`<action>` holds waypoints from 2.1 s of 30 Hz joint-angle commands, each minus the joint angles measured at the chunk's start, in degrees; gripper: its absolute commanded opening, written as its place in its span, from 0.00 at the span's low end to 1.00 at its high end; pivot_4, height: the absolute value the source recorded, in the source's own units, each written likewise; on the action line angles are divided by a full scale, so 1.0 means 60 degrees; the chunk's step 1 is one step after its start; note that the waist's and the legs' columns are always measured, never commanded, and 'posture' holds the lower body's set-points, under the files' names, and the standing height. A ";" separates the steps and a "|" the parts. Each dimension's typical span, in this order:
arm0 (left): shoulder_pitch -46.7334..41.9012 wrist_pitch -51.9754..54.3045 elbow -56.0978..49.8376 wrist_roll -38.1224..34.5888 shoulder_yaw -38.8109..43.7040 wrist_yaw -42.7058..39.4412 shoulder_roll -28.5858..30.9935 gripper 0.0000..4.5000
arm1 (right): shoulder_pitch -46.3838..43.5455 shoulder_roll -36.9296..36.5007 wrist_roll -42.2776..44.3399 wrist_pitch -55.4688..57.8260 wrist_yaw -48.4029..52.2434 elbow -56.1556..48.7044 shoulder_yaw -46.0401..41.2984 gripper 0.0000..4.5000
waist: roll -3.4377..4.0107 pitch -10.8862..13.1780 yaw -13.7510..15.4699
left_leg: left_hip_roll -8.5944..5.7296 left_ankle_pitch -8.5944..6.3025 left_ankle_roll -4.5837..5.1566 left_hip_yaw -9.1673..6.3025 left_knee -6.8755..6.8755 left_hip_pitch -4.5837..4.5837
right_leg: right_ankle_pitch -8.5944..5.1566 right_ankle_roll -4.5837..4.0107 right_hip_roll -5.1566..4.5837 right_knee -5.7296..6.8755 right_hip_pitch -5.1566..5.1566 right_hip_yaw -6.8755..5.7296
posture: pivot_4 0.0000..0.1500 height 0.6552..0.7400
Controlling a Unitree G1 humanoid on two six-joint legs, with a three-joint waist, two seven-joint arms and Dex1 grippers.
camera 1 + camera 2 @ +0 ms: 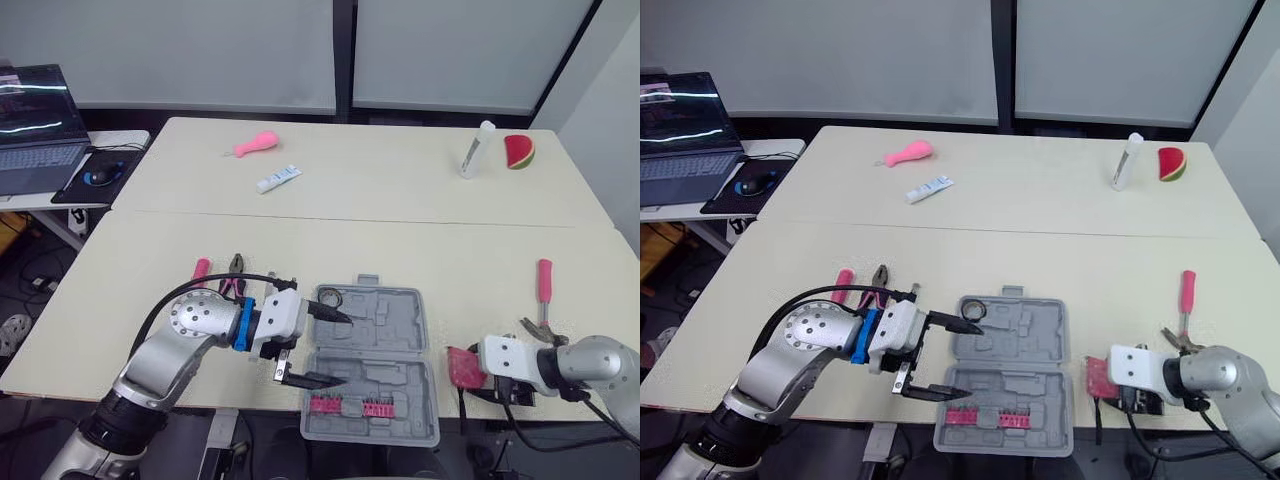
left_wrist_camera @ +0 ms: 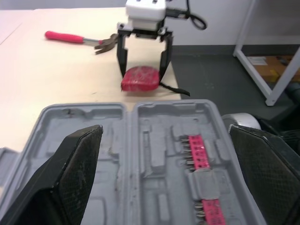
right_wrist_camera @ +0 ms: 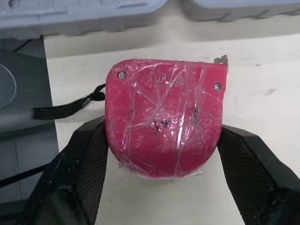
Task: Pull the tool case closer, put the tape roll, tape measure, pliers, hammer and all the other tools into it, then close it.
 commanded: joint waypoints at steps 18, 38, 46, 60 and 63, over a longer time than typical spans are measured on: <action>-0.1482 0.0596 0.1051 0.1312 -0.0190 0.1142 -0.0504 1.00 | -0.8076 0.1360 -0.1749 0.2250 0.1870 0.2494 0.5342 0.71 | 0.0000 0.0002 -0.0021 | -0.0012 0.0004 -0.0005 -0.0002 0.0038 -0.0073 | 0.0001 -0.0002 -0.0012 0.0024 -0.0085 -0.0011 | 1.00 1.00; -0.1282 0.0835 0.0493 0.1522 -0.0391 0.1072 -0.0436 1.00 | -0.9642 0.3837 -0.3422 0.0921 0.2428 0.5791 0.6219 0.71 | 0.0001 0.0002 -0.0065 | -0.0006 0.0003 -0.0005 0.0004 0.0114 -0.0084 | 0.0001 -0.0002 -0.0013 0.0165 -0.0152 -0.0009 | 1.00 1.00; -0.1257 0.0951 0.0401 0.1503 -0.0382 0.1090 -0.0468 1.00 | -0.9704 0.4107 -0.3459 0.1064 0.2533 0.6036 0.6033 0.71 | 0.0001 0.0003 -0.0068 | -0.0003 0.0003 -0.0005 0.0003 0.0115 -0.0080 | 0.0001 -0.0002 -0.0013 0.0168 -0.0153 -0.0008 | 1.00 1.00; -0.1315 0.1513 0.0468 0.0926 0.0005 0.1018 -0.0484 1.00 | -0.9134 0.3424 -0.1688 0.2490 0.3329 0.3210 0.3937 0.99 | 0.0003 0.0004 -0.0055 | -0.0004 0.0003 -0.0005 -0.0002 0.0113 -0.0087 | 0.0001 -0.0002 -0.0014 0.0164 -0.0151 -0.0007 | 1.00 1.00; -0.1313 0.1618 0.0618 0.0669 0.0213 0.0976 -0.0413 1.00 | -0.8592 0.3279 -0.1118 0.2019 0.3081 0.2743 0.3311 0.99 | 0.0002 0.0004 -0.0054 | -0.0004 0.0002 -0.0003 -0.0003 0.0113 -0.0089 | 0.0001 -0.0002 -0.0014 0.0163 -0.0147 -0.0009 | 1.00 1.00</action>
